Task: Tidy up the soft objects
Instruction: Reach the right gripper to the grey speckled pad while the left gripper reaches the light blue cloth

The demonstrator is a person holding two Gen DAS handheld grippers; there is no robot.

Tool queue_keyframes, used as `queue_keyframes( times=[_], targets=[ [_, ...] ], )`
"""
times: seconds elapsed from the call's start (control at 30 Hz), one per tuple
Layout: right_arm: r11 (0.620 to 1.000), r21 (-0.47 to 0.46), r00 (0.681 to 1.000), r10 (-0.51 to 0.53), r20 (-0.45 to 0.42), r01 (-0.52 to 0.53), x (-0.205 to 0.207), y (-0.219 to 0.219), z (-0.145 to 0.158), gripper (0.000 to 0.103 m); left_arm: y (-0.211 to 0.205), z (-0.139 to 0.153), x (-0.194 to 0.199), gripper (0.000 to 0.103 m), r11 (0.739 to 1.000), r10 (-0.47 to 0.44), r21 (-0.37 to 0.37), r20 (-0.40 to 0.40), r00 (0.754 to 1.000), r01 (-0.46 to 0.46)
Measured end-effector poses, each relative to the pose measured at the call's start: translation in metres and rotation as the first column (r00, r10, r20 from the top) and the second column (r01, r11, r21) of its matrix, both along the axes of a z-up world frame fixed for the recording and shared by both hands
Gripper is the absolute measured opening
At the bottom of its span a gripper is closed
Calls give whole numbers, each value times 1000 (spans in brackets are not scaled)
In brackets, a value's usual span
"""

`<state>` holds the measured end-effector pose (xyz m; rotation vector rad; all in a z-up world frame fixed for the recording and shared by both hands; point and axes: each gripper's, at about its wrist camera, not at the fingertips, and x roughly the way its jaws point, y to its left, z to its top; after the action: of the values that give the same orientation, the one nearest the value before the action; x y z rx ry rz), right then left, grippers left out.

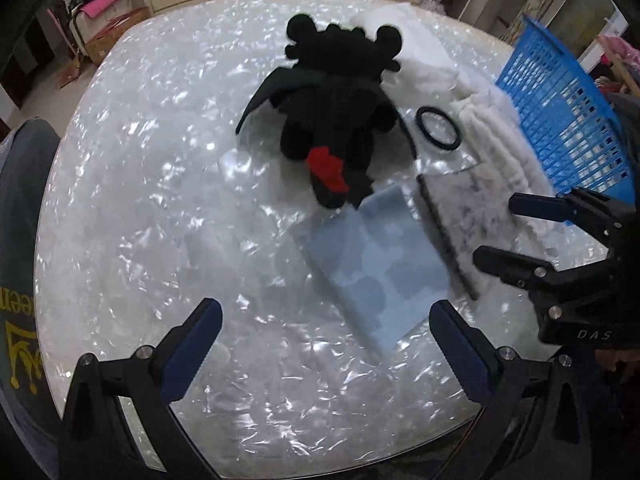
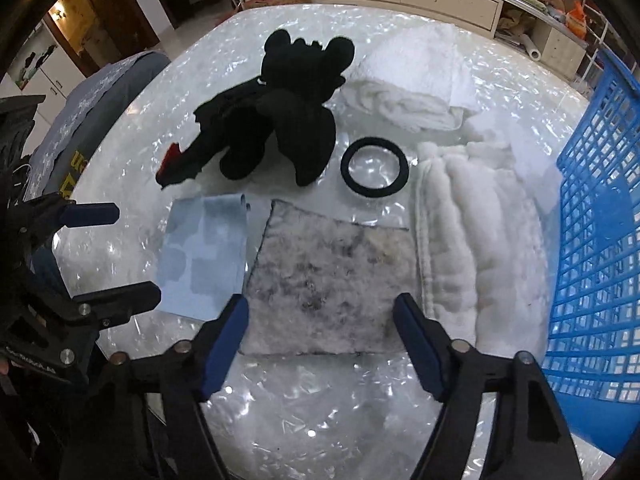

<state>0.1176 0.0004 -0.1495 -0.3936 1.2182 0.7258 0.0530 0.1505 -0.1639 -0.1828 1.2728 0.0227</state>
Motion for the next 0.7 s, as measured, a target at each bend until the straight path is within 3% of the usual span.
queue_keyframes(
  times=[0.17, 0.47, 0.57, 0.67, 0.7],
  targets=[
    [1000, 1, 1000, 7, 23, -7, -1, 6, -7, 69, -1, -15, 5, 95, 999, 22, -42, -51, 998, -24],
    [999, -9, 998, 43, 53, -43, -8, 8, -11, 69, -16, -22, 15, 91, 1000, 9, 5, -43, 999, -9],
    [997, -34, 994, 65, 82, -62, -16, 9, -13, 69, -27, -17, 25, 83, 1000, -6, 21, -41, 999, 7],
    [997, -43, 994, 66, 92, -62, -24, 11, -15, 69, -40, -15, 30, 64, 998, -43, 37, -35, 998, 44],
    [998, -37, 994, 61, 88, -58, -23, 10, -16, 70, -45, -13, 31, 54, 997, -52, 51, -29, 998, 53]
  ],
)
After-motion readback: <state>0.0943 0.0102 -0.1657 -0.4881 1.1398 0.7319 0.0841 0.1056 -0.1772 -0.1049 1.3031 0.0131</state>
